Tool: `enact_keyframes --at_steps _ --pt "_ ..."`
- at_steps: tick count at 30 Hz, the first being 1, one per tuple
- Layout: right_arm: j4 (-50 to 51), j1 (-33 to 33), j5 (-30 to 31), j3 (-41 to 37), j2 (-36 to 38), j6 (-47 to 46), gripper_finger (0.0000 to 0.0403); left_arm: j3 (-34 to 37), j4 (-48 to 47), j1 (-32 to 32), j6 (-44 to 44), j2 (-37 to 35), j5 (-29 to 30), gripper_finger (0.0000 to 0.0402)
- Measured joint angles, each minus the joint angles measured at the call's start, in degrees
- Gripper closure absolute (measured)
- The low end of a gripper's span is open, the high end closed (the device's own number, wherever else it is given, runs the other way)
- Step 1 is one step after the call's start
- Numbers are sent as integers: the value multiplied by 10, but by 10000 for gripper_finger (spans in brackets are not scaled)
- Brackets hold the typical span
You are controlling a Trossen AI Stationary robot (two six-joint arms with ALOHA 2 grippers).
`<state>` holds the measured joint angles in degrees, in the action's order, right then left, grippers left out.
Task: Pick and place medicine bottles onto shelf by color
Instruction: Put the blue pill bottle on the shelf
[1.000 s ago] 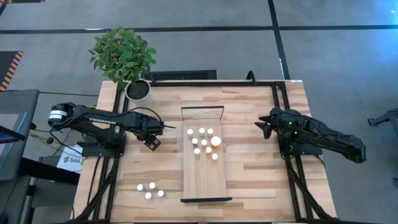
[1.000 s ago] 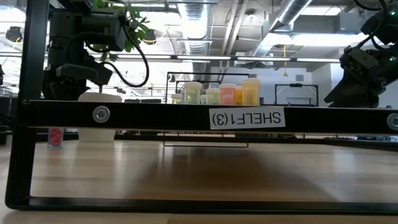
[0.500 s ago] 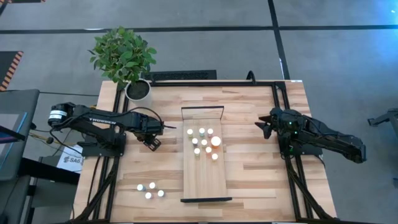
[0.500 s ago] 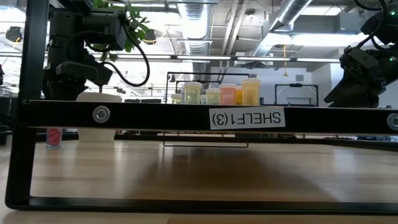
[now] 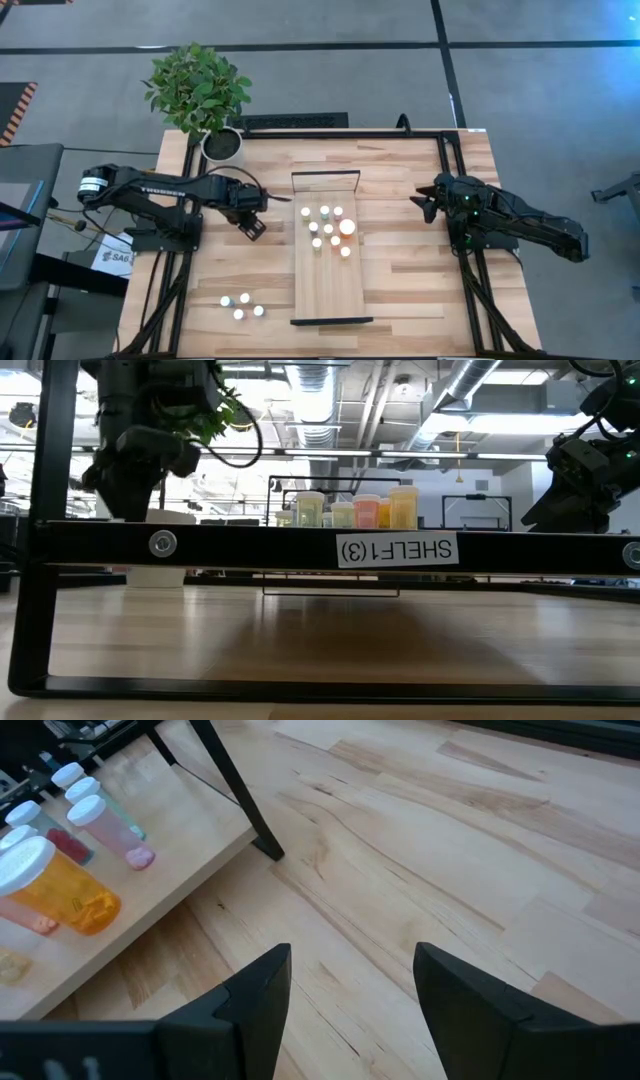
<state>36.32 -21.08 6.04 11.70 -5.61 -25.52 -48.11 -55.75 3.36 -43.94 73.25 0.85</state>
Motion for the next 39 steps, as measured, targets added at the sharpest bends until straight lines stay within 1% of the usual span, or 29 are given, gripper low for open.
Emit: enact_keyframes --at_steps 6,8,11,16,22,26,39 --pt "0 0 0 0 0 0 168 -28 10 -13 -33 4 -21 304" --pt "0 0 0 0 0 0 168 -42 14 -27 -48 19 -21 304" --pt "0 0 0 0 0 0 168 -72 13 -49 -71 61 -23 304" --pt "0 0 0 0 0 0 168 -158 -8 -73 -77 137 -26 303" --pt "0 0 0 0 0 0 168 -280 -82 -107 -75 215 -19 303" --pt "0 0 0 0 0 0 168 -340 -93 -129 -75 261 -14 303" --pt "0 0 0 0 0 0 168 -458 -96 -155 -67 368 -21 303"
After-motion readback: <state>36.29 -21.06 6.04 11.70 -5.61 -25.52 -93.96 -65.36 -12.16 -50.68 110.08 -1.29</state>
